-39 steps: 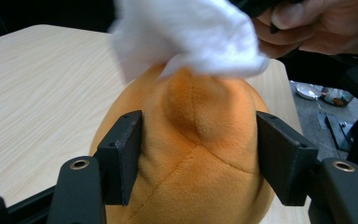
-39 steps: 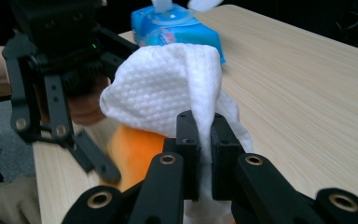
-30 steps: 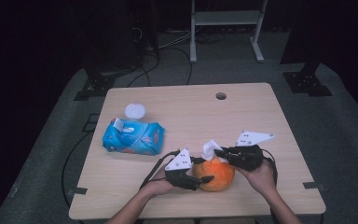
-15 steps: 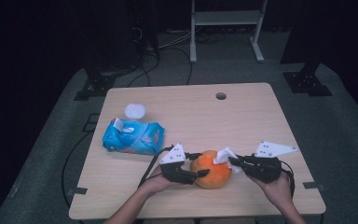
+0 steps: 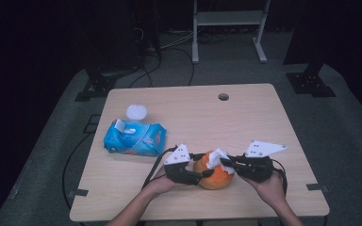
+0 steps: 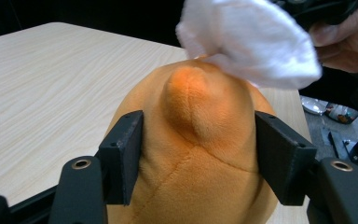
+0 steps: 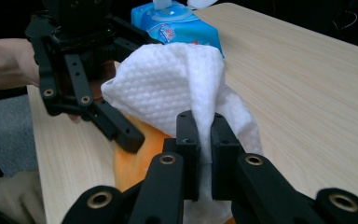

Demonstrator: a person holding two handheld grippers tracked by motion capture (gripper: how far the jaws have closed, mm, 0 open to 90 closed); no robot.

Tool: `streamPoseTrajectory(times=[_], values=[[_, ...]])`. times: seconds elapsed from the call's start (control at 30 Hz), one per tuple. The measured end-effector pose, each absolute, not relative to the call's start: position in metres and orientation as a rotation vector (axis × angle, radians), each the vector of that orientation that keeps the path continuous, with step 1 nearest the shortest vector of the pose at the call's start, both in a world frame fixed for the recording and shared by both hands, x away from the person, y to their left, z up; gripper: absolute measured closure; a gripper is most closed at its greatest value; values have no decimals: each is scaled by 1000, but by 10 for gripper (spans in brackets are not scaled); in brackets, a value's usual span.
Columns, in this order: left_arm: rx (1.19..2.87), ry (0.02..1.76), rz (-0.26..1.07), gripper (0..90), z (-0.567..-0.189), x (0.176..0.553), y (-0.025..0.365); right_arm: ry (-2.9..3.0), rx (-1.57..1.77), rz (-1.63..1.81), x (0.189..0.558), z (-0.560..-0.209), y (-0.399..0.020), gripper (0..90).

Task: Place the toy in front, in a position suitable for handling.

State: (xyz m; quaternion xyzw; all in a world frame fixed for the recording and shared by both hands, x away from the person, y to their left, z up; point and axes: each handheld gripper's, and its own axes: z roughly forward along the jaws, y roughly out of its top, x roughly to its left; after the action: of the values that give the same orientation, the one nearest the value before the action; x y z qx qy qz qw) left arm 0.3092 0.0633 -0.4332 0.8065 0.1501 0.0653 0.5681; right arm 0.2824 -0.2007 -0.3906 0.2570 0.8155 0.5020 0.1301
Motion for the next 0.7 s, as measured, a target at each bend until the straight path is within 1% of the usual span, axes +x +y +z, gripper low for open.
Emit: streamPoseTrajectory(times=[0.03,0.17,0.2,0.27,0.43,0.53,0.7], values=[[1896,345,151,329,-432,310,65,2373,747,1456,283,-391,-200,842],[1891,354,138,193,-431,314,69,2366,788,1444,286,-397,-209,842],[1896,359,134,185,-434,314,68,2361,792,1447,286,-398,-212,842],[1911,353,119,199,-438,313,64,2352,822,1446,287,-399,-219,841],[1949,289,143,296,-439,304,54,2336,869,1422,291,-402,-228,841],[1947,321,171,348,-440,305,53,2322,882,1426,289,-401,-228,842],[1949,333,166,354,-441,305,54,2320,807,1460,281,-393,-217,841]])
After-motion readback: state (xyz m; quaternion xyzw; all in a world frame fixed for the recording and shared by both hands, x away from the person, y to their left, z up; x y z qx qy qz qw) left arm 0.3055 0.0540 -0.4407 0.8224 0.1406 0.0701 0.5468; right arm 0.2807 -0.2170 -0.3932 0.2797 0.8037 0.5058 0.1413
